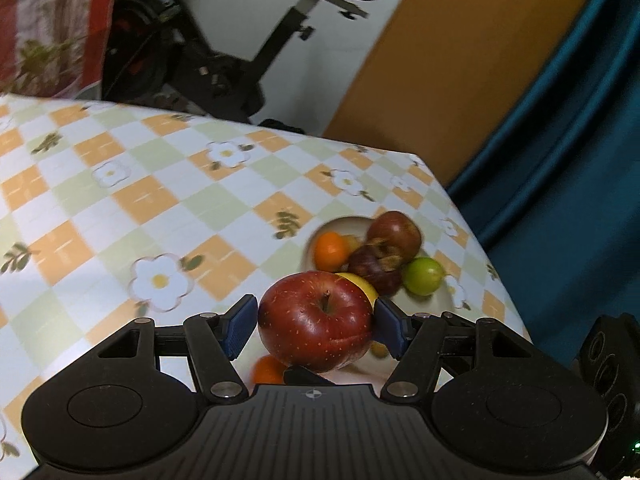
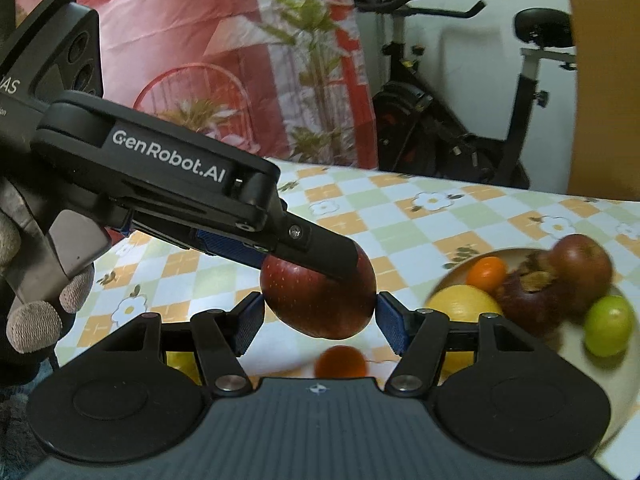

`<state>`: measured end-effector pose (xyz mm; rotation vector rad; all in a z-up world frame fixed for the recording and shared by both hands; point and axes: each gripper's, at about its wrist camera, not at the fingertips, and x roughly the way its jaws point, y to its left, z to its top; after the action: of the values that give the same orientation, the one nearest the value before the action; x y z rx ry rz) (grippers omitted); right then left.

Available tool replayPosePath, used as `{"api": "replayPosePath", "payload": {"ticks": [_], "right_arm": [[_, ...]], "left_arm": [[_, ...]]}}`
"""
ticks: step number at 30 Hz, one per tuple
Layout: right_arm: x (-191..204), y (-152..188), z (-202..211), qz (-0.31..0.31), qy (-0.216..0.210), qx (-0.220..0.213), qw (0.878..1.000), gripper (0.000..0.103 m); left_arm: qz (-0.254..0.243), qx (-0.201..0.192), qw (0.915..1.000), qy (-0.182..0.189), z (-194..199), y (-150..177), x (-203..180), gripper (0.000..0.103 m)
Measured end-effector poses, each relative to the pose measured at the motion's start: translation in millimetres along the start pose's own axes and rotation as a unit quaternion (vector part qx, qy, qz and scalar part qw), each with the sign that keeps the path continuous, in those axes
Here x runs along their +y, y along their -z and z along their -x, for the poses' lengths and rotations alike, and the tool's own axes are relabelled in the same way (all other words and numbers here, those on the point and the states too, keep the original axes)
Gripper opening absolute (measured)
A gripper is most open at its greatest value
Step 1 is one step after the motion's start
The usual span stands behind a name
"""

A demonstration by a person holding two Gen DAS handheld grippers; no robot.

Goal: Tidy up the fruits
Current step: 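Carry the red apple with the left tool onto the beige plate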

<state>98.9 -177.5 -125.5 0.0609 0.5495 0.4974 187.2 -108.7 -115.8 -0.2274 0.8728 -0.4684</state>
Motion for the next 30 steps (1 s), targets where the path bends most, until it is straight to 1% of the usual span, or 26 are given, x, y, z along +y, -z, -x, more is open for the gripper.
{"api": "replayPosePath", "payload": {"ticks": [6, 11, 15, 18, 23, 30], "right_arm": [[-23, 2, 25, -0.02, 0.029, -0.018, 0.999, 0.064], [-47, 8, 42, -0.047, 0.058, -0.024, 0.997, 0.064], [-66, 15, 56, -0.069, 0.081, -0.028, 0.994, 0.064], [-79, 21, 63, -0.08, 0.097, -0.025, 0.992, 0.064], [-95, 34, 68, -0.096, 0.117, -0.015, 0.988, 0.064], [-105, 46, 66, -0.106, 0.127, -0.001, 0.986, 0.064]], "left_arm": [[-0.041, 0.015, 0.9989, 0.019, -20, -8, -36, 0.065], [-0.059, 0.037, 0.9967, 0.041, -45, -14, -63, 0.065], [-0.084, 0.057, 0.9936, 0.05, -67, -12, -84, 0.065], [-0.094, 0.072, 0.9915, 0.055, -82, -9, -94, 0.065], [-0.109, 0.093, 0.9882, 0.054, -105, -3, -106, 0.066], [-0.128, 0.098, 0.9861, 0.041, -121, 0, -111, 0.067]]}}
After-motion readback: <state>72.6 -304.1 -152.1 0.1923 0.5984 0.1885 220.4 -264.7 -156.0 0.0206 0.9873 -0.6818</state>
